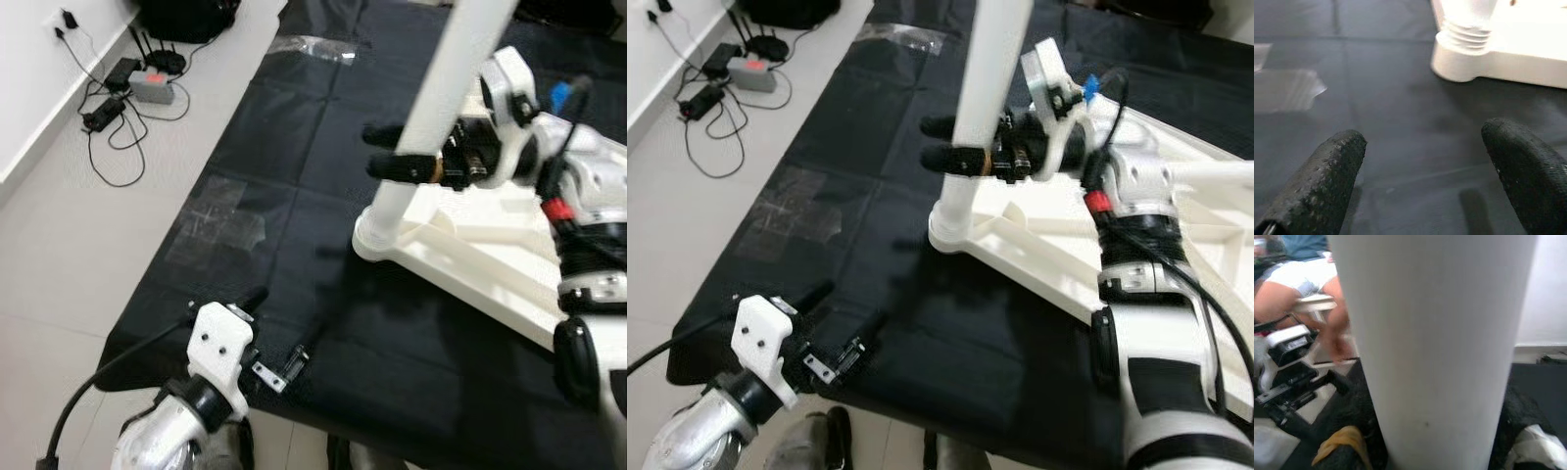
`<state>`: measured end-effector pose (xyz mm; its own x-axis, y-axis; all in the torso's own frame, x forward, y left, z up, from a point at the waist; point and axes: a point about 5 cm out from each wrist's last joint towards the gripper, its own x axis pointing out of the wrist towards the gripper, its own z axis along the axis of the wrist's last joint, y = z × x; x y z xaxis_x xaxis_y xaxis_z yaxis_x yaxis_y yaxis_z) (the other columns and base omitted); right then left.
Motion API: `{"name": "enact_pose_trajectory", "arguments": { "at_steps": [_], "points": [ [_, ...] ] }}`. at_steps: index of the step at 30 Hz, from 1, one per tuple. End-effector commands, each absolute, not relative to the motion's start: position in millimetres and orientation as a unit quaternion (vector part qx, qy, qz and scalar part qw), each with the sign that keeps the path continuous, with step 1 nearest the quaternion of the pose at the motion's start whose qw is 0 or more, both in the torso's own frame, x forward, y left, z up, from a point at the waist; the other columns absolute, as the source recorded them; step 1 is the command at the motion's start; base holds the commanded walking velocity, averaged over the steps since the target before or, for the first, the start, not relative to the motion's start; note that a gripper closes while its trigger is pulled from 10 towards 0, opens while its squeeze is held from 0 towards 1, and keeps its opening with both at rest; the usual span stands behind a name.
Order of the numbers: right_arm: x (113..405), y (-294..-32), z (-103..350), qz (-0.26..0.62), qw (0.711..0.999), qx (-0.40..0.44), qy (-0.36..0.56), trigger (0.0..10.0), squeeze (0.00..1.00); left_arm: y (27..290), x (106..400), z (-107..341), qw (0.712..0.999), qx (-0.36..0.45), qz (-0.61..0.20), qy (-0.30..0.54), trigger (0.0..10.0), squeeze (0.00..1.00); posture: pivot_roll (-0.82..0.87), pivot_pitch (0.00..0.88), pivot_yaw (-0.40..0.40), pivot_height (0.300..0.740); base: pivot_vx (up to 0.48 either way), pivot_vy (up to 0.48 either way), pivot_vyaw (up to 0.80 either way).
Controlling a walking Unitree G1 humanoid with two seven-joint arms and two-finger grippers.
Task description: Building children table
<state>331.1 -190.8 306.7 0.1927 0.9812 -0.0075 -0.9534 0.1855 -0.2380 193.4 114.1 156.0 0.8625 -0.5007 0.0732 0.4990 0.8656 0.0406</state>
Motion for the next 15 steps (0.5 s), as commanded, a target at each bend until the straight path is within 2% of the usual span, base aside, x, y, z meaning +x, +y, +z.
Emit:
{"name": "enact_pose_trajectory", "arguments": {
  "at_steps": [1, 2, 4, 5, 6, 8, 9, 10, 11, 12, 13, 15],
  "points": [
    [330, -199, 299, 0.608, 0.788, -0.085, -0.040, 0.0, 0.00, 114, 192, 151, 0.965, 0.005, -0.262, -0.034, 10.0, 0.00, -0.01, 0.134, -0.093, 0.740, 0.000, 0.000, 0.00],
    [326, -198, 288, 0.586, 0.806, -0.076, -0.026, 0.0, 0.00, 113, 194, 149, 0.965, 0.004, -0.261, -0.033, 10.0, 0.00, -0.01, 0.134, -0.093, 0.740, 0.000, 0.000, 0.00],
    [326, -198, 288, 0.586, 0.806, -0.076, -0.026, 0.0, 0.00, 113, 194, 149, 0.965, 0.004, -0.261, -0.033, 10.0, 0.00, -0.01, 0.134, -0.093, 0.740, 0.000, 0.000, 0.00],
    [320, -176, 208, 0.354, 0.931, -0.065, 0.067, 0.0, 0.00, 115, 202, 143, 0.966, 0.005, -0.258, -0.032, 10.0, 0.00, -0.07, 0.052, -0.104, 0.740, 0.000, 0.000, 0.00],
    [294, -165, 159, 0.210, 0.969, -0.062, 0.116, 0.0, 0.00, 115, 211, 137, 0.966, 0.008, -0.258, -0.030, 10.0, 0.00, -0.07, 0.010, -0.077, 0.740, 0.000, 0.000, 0.00],
    [294, -165, 159, 0.210, 0.969, -0.062, 0.116, 0.0, 0.00, 115, 211, 137, 0.966, 0.008, -0.258, -0.030, 10.0, 0.00, -0.07, 0.010, -0.077, 0.740, 0.000, 0.000, 0.00],
    [283, -148, 145, 0.152, 0.979, -0.055, 0.123, 0.0, 0.00, 114, 221, 133, 0.965, 0.011, -0.259, -0.030, 10.0, 0.00, -0.09, 0.000, -0.074, 0.740, 0.000, 0.000, 0.00],
    [294, -133, 149, 0.147, 0.982, -0.053, 0.104, 0.0, 0.00, 114, 231, 129, 0.966, 0.010, -0.255, -0.031, 10.0, 0.00, -0.06, 0.000, -0.099, 0.740, 0.000, 0.000, 0.00],
    [308, -123, 158, 0.186, 0.978, -0.049, 0.081, 0.0, 0.00, 114, 238, 128, 0.967, 0.009, -0.252, -0.031, 10.0, 0.00, -0.06, 0.000, -0.101, 0.740, 0.000, 0.000, 0.00],
    [308, -123, 158, 0.186, 0.978, -0.049, 0.081, 0.0, 0.00, 114, 238, 128, 0.967, 0.009, -0.252, -0.031, 10.0, 0.00, -0.06, 0.000, -0.101, 0.740, 0.000, 0.000, 0.00],
    [320, -118, 167, 0.194, 0.977, -0.048, 0.067, 0.0, 0.00, 115, 242, 127, 0.968, 0.011, -0.248, -0.033, 10.0, 0.00, -0.06, 0.000, -0.100, 0.740, 0.000, 0.000, 0.00],
    [320, -118, 167, 0.194, 0.977, -0.048, 0.067, 0.0, 0.00, 115, 242, 127, 0.968, 0.011, -0.248, -0.033, 10.0, 0.00, -0.06, 0.000, -0.100, 0.740, 0.000, 0.000, 0.00]
  ]
}}
